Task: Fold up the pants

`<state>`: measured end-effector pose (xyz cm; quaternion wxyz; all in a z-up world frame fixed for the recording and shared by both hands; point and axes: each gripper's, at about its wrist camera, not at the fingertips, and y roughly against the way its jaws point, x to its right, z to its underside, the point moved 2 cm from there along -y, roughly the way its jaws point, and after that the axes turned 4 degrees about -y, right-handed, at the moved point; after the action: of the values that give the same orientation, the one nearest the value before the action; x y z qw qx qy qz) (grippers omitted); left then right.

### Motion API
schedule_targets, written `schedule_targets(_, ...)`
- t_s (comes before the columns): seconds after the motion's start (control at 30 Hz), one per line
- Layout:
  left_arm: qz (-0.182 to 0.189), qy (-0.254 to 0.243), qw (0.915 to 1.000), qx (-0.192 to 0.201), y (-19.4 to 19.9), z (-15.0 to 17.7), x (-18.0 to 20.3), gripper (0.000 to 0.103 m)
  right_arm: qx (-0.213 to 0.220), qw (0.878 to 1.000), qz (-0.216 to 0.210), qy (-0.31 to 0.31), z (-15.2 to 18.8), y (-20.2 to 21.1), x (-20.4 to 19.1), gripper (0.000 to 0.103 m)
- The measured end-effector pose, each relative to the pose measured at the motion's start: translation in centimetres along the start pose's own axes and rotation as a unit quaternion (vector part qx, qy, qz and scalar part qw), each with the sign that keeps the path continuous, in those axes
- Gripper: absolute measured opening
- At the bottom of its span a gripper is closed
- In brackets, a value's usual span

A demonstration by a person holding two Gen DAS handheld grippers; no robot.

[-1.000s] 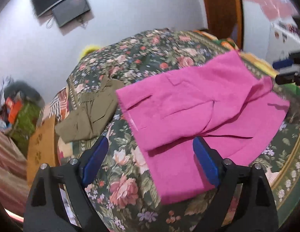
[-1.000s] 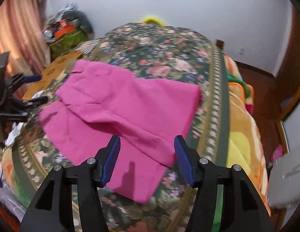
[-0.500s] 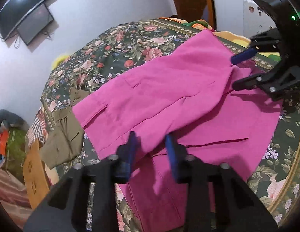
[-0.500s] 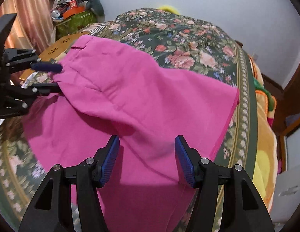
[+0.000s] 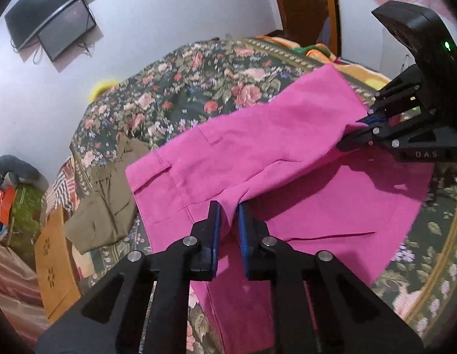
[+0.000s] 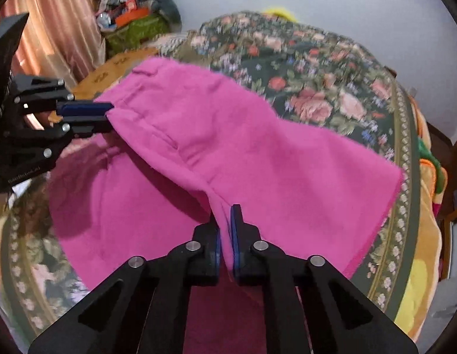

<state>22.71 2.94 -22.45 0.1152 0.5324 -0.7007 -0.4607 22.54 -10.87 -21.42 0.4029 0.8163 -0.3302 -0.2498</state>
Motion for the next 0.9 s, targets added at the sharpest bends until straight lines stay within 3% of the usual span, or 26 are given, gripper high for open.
schedule_targets(0.23,0.028,0.024,0.999,0.028,3.4,0.4,0.3,0.012,0.015,1.0,0.008,0.023,0.5,3.5,-1.3,0.004)
schedule_targets(0.57,0.044,0.036,0.9983,0.008,4.0,3.0,2.9,0.012,-0.003,1.0,0.008,0.022,4.4,3.5,-2.6,0.004)
schedule_targets(0.73,0.064,0.065,0.9955,-0.025,3.3,4.6,3.0,0.016,-0.012,1.0,0.021,0.017,5.4,2.8,-3.2,0.005)
schedule_targets(0.9,0.053,0.082,0.995,-0.019,4.9,6.2,2.7,0.016,-0.005,1.0,-0.001,-0.014,6.0,3.7,-2.8,0.005)
